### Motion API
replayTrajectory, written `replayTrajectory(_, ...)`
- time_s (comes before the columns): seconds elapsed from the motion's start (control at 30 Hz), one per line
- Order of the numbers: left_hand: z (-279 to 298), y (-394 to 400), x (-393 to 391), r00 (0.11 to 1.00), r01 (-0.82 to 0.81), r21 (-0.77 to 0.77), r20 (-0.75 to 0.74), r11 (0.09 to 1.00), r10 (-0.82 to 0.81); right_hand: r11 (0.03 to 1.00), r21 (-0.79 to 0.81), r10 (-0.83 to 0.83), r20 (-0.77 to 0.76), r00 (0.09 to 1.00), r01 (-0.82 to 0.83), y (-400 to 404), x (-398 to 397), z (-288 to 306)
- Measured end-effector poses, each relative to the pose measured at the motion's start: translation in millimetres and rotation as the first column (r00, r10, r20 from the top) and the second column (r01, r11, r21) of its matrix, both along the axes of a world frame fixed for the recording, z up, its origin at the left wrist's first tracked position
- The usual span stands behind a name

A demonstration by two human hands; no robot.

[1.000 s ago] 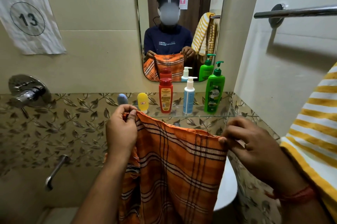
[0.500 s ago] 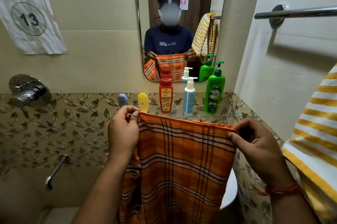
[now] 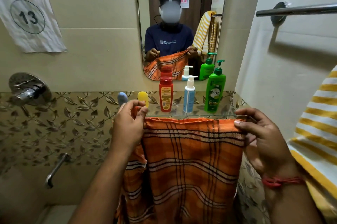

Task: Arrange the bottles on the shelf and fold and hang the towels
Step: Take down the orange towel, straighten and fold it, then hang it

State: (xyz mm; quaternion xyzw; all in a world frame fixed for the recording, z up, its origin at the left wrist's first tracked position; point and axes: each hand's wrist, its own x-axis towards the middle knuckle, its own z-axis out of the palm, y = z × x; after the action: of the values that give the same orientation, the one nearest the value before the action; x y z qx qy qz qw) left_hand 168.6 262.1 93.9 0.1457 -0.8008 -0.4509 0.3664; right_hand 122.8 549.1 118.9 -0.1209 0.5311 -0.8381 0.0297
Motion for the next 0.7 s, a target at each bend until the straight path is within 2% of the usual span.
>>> replayTrajectory(0.1,15,14,5,0.995,0.093,0.040,-0.023,0.995,-0.092,0.989,-0.073,0.133,0.038,0.990,-0.130,-11,8,13)
replayTrajectory(0.23,38,36,13,0.973,0.221,0.086,-0.087,0.971,-0.214,0.932,-0.180,0.314,-0.032,0.949,-0.315,-32,31,27)
replayTrajectory(0.37,46,47,14,0.940,0.328,0.121,-0.141,0.937,-0.311,0.930,-0.026,0.364,-0.096,0.926,-0.368,-44,49,33)
replayTrajectory(0.47,44,49,14,0.934,0.344,0.128,-0.152,0.930,-0.324,0.921,0.106,0.387,-0.119,0.914,-0.376,-50,52,32)
replayTrajectory(0.53,41,49,13,0.933,0.349,0.140,-0.146,0.927,-0.329,0.914,0.351,0.296,-0.229,0.927,-0.205,-54,52,29)
replayTrajectory(0.6,39,51,13,0.925,0.373,0.169,-0.147,0.912,-0.351,0.788,0.595,0.174,-0.463,0.869,0.159,-58,50,23)
replayTrajectory(0.63,37,52,13,0.918,0.389,0.180,-0.153,0.904,-0.365,0.713,0.637,0.165,-0.558,0.814,0.292,-61,50,19)
replayTrajectory(0.7,34,54,11,0.903,0.424,0.204,-0.168,0.882,-0.395,0.671,0.645,0.183,-0.622,0.761,0.366,-66,50,13)
